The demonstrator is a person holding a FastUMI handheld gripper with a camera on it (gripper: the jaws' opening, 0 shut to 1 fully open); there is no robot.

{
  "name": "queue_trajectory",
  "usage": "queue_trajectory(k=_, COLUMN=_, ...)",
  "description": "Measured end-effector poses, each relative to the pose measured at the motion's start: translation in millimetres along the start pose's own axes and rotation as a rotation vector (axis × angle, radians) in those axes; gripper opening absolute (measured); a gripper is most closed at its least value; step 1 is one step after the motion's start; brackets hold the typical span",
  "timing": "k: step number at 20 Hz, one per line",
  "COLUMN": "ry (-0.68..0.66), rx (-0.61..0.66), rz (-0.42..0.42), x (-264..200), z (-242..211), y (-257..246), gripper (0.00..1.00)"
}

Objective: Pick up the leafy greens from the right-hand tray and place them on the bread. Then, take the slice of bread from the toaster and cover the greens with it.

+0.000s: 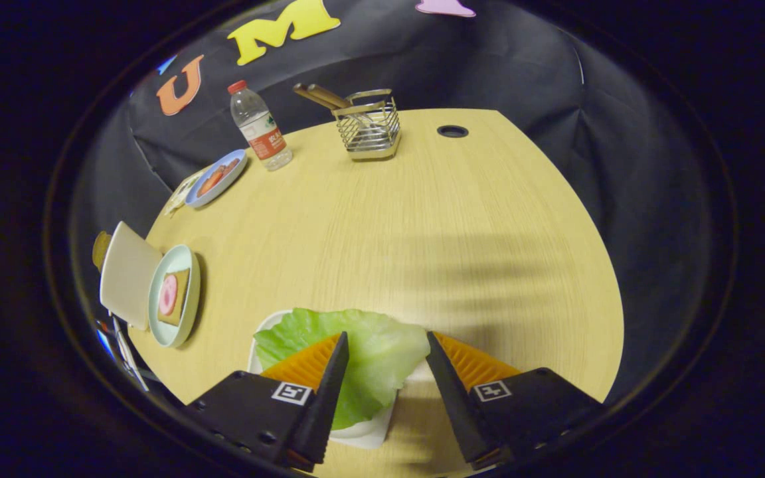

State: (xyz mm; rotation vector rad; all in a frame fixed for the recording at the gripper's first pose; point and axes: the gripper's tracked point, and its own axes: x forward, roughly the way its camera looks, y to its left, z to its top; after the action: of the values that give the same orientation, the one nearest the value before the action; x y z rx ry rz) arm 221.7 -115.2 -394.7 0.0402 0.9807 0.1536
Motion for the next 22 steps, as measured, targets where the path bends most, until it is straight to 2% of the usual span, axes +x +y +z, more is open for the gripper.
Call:
queue_trajectory(k=6, ry=-0.01, rx=0.006, rz=-0.016, x=2.5, z=5.5, y=-3.4, gripper=0.42)
queue_trajectory(k=8, ry=-0.027, rx=-0.018, rz=-0.066, x=0.0, z=9.2, y=-10.2, gripper=0.16)
queue_trajectory(k=10, ry=-0.055, rx=-0.035, rz=-0.074, x=-3.6, z=14.9, y=-9.3, gripper=0.15)
queue_trajectory(k=11, ry=-0.064, rx=-0.033, rz=-0.1, x=-5.4, z=16.3, y=-13.0, gripper=0.02)
queue_trajectory(k=16, ry=-0.105, rx=-0.019, rz=-0.085, x=-20.3, z=21.7, y=1.1, gripper=0.01)
queue_trajectory(k=22, ry=-0.172, rx=-0.015, rz=-0.088, x=-70.9, z=30.8, y=34.3, gripper=0.01)
